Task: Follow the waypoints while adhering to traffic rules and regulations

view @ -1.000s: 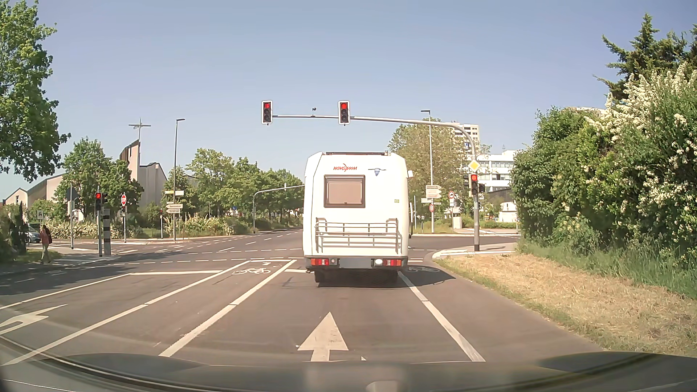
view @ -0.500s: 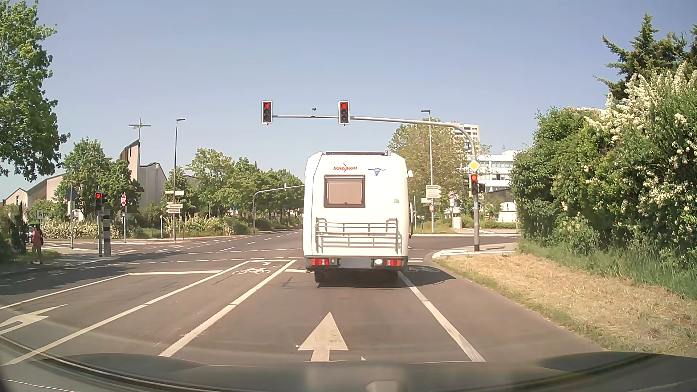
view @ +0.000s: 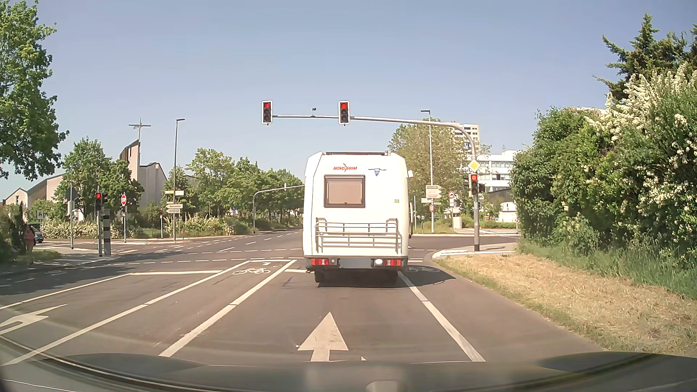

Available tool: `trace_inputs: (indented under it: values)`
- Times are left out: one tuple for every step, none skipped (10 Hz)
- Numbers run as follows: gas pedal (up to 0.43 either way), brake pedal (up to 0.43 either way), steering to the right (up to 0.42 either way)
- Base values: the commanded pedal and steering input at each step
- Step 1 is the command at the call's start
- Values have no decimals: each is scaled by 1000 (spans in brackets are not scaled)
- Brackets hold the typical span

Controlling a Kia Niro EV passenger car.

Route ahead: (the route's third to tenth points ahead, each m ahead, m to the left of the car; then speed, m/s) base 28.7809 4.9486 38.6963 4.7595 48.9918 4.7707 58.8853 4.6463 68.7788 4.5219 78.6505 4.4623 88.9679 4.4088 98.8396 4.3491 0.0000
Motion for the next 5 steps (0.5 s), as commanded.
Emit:
trace_inputs:
  values:
    - [0,293,5]
    - [0,293,5]
    - [0,293,5]
    - [0,293,5]
    - [0,293,5]
